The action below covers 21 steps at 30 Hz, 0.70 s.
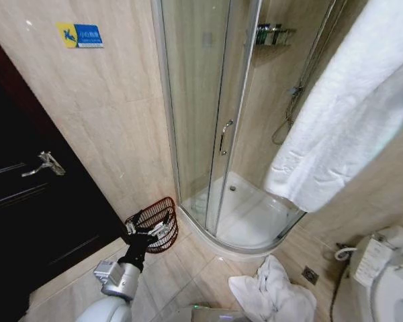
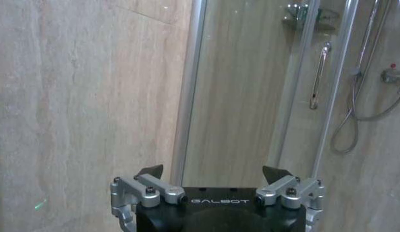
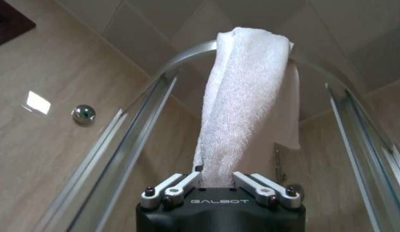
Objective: Discard the used towel into the hamper.
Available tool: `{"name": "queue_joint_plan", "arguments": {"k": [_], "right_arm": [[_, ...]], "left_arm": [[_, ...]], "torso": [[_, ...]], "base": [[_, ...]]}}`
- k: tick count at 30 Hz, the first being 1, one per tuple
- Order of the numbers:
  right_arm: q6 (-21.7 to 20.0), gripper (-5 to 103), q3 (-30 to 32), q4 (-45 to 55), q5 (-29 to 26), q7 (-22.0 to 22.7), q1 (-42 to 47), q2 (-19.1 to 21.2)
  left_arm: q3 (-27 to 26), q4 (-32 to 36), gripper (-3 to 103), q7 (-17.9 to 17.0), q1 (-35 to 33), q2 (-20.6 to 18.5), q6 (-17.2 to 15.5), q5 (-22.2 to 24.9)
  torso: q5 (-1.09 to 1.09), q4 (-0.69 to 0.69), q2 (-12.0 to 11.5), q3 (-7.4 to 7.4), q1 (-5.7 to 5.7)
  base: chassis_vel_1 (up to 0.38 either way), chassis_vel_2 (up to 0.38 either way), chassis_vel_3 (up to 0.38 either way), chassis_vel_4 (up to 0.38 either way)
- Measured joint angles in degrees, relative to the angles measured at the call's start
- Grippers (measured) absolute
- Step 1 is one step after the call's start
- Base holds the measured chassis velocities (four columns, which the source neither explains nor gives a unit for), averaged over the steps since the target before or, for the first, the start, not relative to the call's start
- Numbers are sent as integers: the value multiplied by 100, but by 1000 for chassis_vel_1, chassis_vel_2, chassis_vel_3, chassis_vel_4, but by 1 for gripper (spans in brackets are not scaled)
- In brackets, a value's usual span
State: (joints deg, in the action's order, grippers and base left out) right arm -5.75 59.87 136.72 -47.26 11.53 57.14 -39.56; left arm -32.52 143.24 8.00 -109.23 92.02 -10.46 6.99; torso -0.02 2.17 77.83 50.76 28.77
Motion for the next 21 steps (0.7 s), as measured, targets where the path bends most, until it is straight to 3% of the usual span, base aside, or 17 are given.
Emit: {"name": "queue_joint_plan", "arguments": {"k": [7,16,21], "right_arm": [[100,5,137,385,338,-43,547,-439],[534,5,233,682,1153,-313,1581,-1491],[1001,5,411,678,1560,-508,2325,-2266]], "left_arm": [[0,0,100,0,0,0,0,0],[0,0,100,0,0,2,0,0],[0,0,100,0,0,0,0,0]], "torso": [[0,-1,0,0,0],[2,-1,0,0,0],[2,-1,0,0,1]], "base": [[0,0,0,0],[0,0,0,0],[0,0,0,0]]}}
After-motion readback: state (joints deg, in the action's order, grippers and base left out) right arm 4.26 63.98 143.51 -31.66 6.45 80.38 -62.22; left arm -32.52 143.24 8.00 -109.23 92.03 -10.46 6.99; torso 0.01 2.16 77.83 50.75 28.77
